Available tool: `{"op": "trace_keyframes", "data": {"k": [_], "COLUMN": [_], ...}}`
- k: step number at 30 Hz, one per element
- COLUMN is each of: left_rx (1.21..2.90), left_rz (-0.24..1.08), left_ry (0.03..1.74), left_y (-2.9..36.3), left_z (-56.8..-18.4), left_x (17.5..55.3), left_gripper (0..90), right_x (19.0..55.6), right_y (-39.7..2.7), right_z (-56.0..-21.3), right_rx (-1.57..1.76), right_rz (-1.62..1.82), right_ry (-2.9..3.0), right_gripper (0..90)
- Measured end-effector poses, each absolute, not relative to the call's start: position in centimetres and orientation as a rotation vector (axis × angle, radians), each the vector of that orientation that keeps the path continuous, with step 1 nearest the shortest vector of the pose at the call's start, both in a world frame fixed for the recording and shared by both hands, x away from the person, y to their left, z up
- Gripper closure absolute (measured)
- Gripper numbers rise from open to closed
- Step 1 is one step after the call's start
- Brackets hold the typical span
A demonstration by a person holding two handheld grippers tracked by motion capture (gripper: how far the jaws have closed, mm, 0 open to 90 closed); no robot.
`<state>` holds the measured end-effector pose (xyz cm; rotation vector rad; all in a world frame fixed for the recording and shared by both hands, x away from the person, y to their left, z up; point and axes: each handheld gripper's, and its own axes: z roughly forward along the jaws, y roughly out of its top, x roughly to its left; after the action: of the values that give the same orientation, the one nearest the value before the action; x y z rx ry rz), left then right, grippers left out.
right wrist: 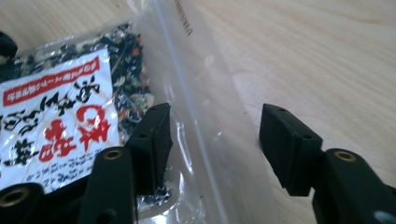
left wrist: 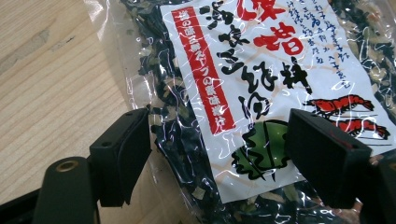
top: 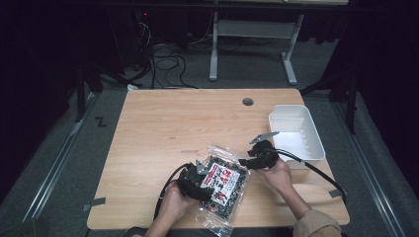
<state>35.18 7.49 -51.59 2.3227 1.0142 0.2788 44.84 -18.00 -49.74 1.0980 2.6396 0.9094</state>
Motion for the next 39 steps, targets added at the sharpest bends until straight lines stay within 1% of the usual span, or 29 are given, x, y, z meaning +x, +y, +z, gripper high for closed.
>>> {"op": "trace_keyframes", "data": {"k": [3,7,12,14,18,19,23,27,28,30,31,32,33,34,36,39], "left_rx": [2.316,2.310,2.294,2.287,2.278,2.280,2.270,2.268,2.268,2.272,2.271,2.270,2.270,2.270,2.268,2.264], "left_rz": [0.285,0.312,0.305,0.308,0.297,0.293,0.281,0.288,0.288,0.293,0.292,0.290,0.289,0.289,0.295,0.311], "left_ry": [1.031,1.062,1.100,1.123,1.133,1.131,1.137,1.137,1.137,1.132,1.133,1.134,1.136,1.136,1.138,1.137], "left_y": [7.6,7.8,8.2,8.4,8.5,8.6,8.6,8.5,8.5,8.5,8.5,8.5,8.6,8.6,8.5,8.5], "left_z": [-51.6,-51.6,-51.6,-51.6,-51.6,-51.6,-51.7,-51.7,-51.7,-51.7,-51.7,-51.7,-51.7,-51.7,-51.7,-51.7], "left_x": [35.3,35.4,35.7,35.9,35.9,35.9,36.1,36.0,36.0,36.0,36.0,36.0,36.1,36.1,36.0,35.9], "left_gripper": [23.1,22.7,22.0,21.8,22.4,22.7,22.2,22.2,22.2,22.2,22.2,22.2,22.0,21.9,21.9,21.9], "right_x": [44.9,44.6,44.1,43.8,43.6,43.8,44.5,45.3,45.3,45.2,45.2,45.0,44.9,44.9,44.7,44.3], "right_y": [-18.0,-18.1,-18.1,-18.3,-18.5,-18.9,-18.9,-18.6,-18.5,-18.6,-18.6,-18.7,-18.7,-18.7,-18.8,-18.8], "right_z": [-49.9,-49.9,-49.8,-49.6,-49.5,-49.7,-50.2,-50.4,-50.5,-50.4,-50.4,-50.1,-50.1,-50.1,-50.0,-49.8], "right_rx": [1.091,1.082,1.077,1.066,1.080,1.130,1.166,1.210,1.216,1.187,1.187,1.156,1.143,1.143,1.108,1.068], "right_rz": [0.895,0.876,0.883,0.875,0.902,0.943,0.929,0.995,0.999,1.013,1.013,1.018,1.015,1.015,1.011,1.019], "right_ry": [2.669,2.703,2.719,2.736,2.742,2.735,2.741,2.704,2.706,2.690,2.690,2.686,2.686,2.686,2.687,2.681], "right_gripper": [49.5,55.5,58.6,61.2,62.7,63.3,63.6,67.4,68.8,75.0,75.0,80.6,82.9,82.9,86.4,88.9]}}
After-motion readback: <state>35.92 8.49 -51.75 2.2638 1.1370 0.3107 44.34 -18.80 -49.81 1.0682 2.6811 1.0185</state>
